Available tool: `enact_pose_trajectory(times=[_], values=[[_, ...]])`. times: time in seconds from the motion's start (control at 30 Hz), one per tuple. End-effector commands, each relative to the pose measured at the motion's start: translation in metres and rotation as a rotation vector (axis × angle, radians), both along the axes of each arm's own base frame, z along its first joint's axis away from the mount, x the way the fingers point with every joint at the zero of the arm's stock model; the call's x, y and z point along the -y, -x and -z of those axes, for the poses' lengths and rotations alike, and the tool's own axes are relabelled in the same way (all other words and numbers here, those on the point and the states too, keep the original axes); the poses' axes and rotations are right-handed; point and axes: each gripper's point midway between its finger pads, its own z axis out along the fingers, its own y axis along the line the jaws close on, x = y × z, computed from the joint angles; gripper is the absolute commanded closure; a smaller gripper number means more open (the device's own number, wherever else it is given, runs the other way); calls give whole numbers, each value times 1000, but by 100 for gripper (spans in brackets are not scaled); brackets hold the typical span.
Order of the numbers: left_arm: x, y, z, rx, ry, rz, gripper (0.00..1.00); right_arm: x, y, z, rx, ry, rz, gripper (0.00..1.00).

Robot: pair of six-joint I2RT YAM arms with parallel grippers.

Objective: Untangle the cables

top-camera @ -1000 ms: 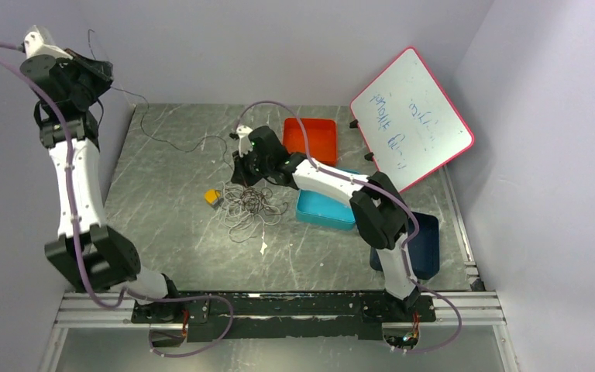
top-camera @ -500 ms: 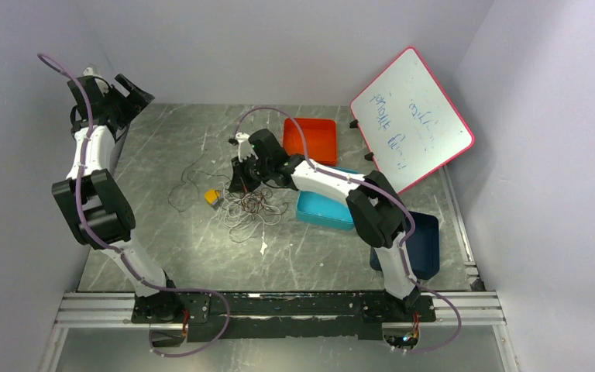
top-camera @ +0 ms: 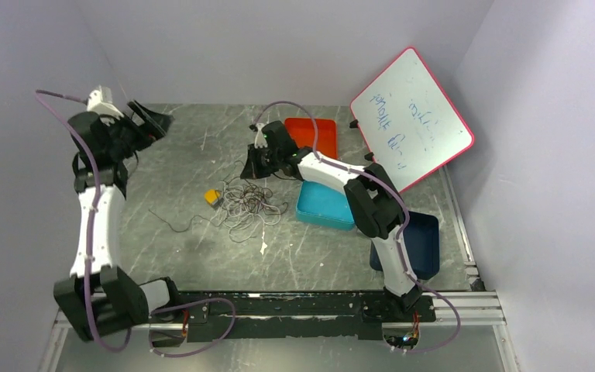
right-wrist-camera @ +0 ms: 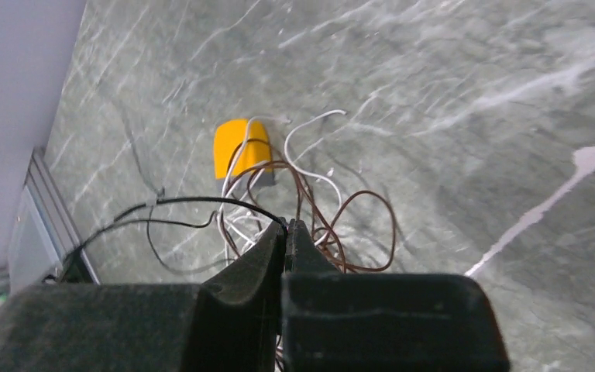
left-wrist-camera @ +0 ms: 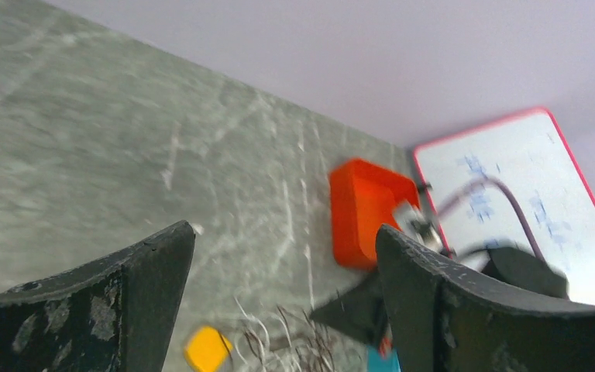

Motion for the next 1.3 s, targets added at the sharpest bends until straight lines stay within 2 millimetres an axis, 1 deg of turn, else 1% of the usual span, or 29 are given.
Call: enact_pose_trajectory(times=[0.0, 0.1, 0.13, 0.2, 0.27, 0.33, 0.4, 0.47, 0.53, 0.6, 0.63, 0.7, 0.8, 0.9, 1.03, 1.13, 1.27], values=[[53, 43, 17, 18, -6, 143, 10, -2, -28, -28, 21, -62, 137, 100], [87, 68, 29, 23, -5, 202, 11, 0, -35, -30, 8, -83, 188, 100], [96, 74, 33, 26, -4, 216, 12, 0, -36, -31, 9, -91, 195, 100], [105, 82, 43, 21, 5, 228, 12, -2, -36, -34, 16, -112, 189, 100], [109, 85, 50, 21, 14, 240, 13, -3, -35, -39, 24, -131, 185, 100], [114, 85, 55, 27, 10, 262, 12, -3, -34, -42, 30, -137, 184, 100], [120, 83, 59, 29, 0, 307, 10, -3, -33, -41, 29, -131, 176, 100], [132, 80, 60, 27, -13, 383, 9, -2, -34, -38, 27, -118, 173, 100], [145, 78, 57, 39, -41, 454, 8, -2, -33, -38, 27, -113, 170, 100], [157, 76, 56, 54, -91, 502, 8, -2, -32, -38, 25, -115, 168, 100], [163, 75, 58, 49, -109, 517, 10, -2, -32, -39, 26, -116, 166, 100], [170, 73, 70, 33, -179, 546, 13, -2, -31, -41, 26, -120, 162, 100], [183, 76, 86, 3, -232, 593, 18, -2, -30, -44, 28, -124, 159, 100], [190, 79, 101, -31, -301, 618, 20, -1, -28, -46, 30, -126, 153, 100], [192, 80, 123, -89, -400, 629, 21, -2, -26, -51, 27, -141, 142, 100], [192, 79, 134, -114, -459, 639, 21, -3, -25, -52, 25, -147, 131, 100], [185, 70, 145, -151, -535, 613, 22, -3, -24, -55, 25, -156, 124, 100]])
